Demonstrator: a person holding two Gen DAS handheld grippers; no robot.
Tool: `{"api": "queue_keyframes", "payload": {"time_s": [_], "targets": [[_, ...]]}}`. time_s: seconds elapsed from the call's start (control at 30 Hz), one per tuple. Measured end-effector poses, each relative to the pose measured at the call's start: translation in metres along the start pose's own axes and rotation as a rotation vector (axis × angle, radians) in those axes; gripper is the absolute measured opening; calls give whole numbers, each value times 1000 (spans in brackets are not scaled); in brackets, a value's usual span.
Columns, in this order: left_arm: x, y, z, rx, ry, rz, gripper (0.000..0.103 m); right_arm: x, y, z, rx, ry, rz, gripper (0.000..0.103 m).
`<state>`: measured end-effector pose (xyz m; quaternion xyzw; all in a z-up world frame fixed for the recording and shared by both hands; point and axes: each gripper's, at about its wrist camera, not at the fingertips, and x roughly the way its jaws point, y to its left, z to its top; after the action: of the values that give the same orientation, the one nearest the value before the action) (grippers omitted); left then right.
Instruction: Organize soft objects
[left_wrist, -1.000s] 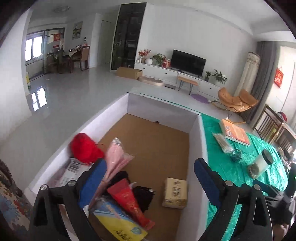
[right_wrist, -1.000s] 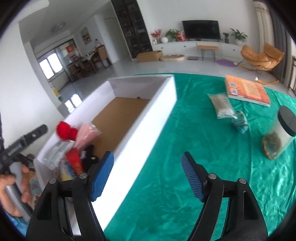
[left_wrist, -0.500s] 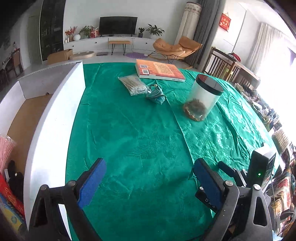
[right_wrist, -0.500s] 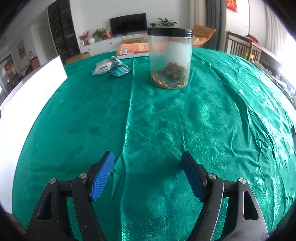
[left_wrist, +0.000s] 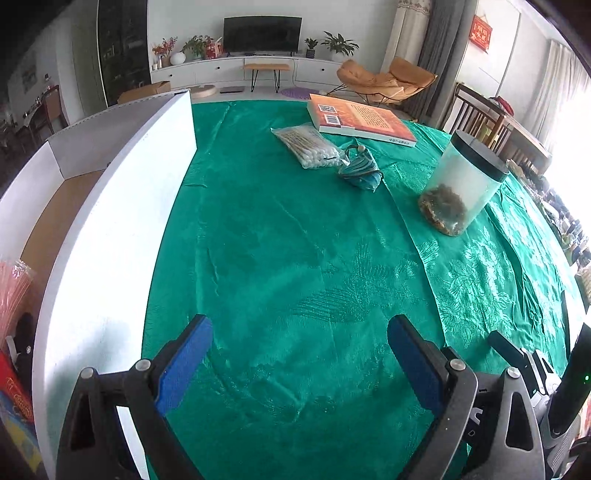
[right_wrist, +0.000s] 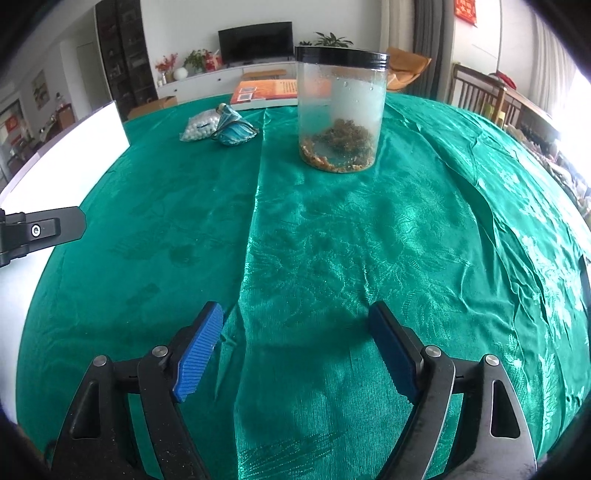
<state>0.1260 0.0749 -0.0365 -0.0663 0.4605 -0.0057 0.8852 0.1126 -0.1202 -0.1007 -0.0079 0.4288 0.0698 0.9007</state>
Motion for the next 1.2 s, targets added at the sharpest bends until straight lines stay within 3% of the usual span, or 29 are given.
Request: {"api": "queue_keyframes", "payload": {"time_s": [0.17, 0.3, 0.43, 0.6, 0.63, 0.67, 0.8, 1.03, 1.2], "targets": [[-36, 12, -1, -10, -109, 10, 95, -5, -6, 16, 36, -36, 114, 83], [-54, 23, 6, -51, -146, -25, 95, 18, 33, 79, -146, -39, 161, 83], [-67, 31, 7, -69, -171, -49, 95, 67, 72, 142, -303, -37, 87, 81], [-58, 38, 4, -87, -133, -61, 95, 122, 95, 180, -408, 7, 14, 79], [-55, 38, 4, -88, -125, -57, 95, 128, 95, 183, -417, 17, 18, 59], [-53, 39, 3, -89, -118, -53, 95, 133, 95, 184, -423, 32, 27, 39], [-49, 45, 1, -122, -114, -60, 95, 115, 88, 175, -386, -7, 61, 40], [-54, 45, 3, -124, -129, -54, 95, 23, 74, 132, -309, -102, 198, 40], [-51, 38, 9, -97, -125, -46, 95, -25, 37, 93, -180, -121, 253, 40]]}}
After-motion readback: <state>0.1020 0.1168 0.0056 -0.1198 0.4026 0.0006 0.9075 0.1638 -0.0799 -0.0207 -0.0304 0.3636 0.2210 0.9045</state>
